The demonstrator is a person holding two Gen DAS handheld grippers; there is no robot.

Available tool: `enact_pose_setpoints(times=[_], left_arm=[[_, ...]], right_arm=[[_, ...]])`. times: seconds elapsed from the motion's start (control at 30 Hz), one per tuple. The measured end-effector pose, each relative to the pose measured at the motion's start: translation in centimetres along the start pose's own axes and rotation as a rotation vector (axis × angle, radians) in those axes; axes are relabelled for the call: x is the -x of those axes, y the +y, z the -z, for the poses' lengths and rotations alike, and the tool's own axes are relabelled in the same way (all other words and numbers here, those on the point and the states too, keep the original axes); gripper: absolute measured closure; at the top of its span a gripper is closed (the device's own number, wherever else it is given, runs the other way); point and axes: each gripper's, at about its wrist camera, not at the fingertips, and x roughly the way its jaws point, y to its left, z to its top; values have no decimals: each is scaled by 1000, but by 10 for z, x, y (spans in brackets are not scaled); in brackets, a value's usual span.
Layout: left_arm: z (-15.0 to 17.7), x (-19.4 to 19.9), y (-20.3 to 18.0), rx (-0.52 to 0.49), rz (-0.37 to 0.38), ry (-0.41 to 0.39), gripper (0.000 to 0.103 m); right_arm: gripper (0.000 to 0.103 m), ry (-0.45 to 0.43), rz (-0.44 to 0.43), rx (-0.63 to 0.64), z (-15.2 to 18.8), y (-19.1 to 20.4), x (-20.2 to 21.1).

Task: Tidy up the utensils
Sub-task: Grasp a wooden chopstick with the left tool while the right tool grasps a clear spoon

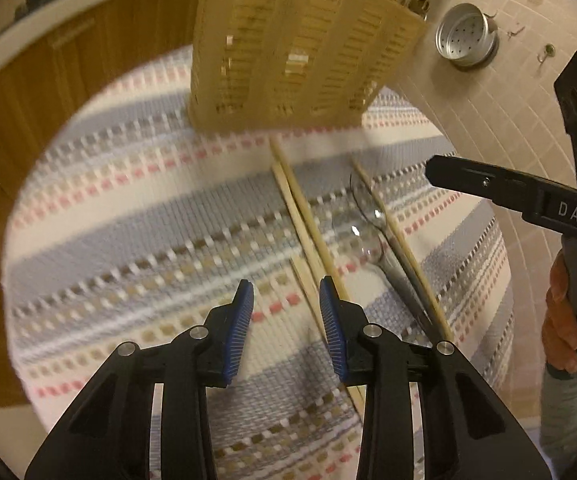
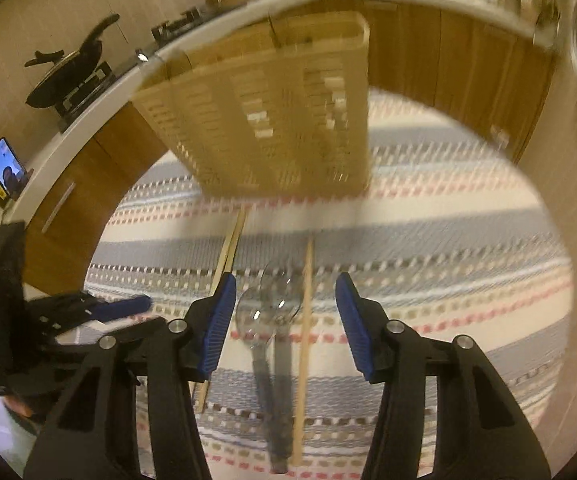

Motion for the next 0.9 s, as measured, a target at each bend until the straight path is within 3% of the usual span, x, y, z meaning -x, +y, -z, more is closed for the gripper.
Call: enact_pose_setpoints(times=[0.2, 0.5, 0.77, 0.9], left_arm=[[4, -11, -4, 0, -40, 6, 71], [1, -23, -42, -100, -238, -23, 73], [0, -25, -41, -105, -240, -14, 87], [1, -18, -25, -85, -199, -14, 94]], right_arm=[[55, 39, -11, -17, 0, -3, -13], [55, 92, -4, -23, -11, -6, -26], [55, 160, -37, -1, -27, 3, -53], [55, 176, 9, 55, -30, 11, -66]])
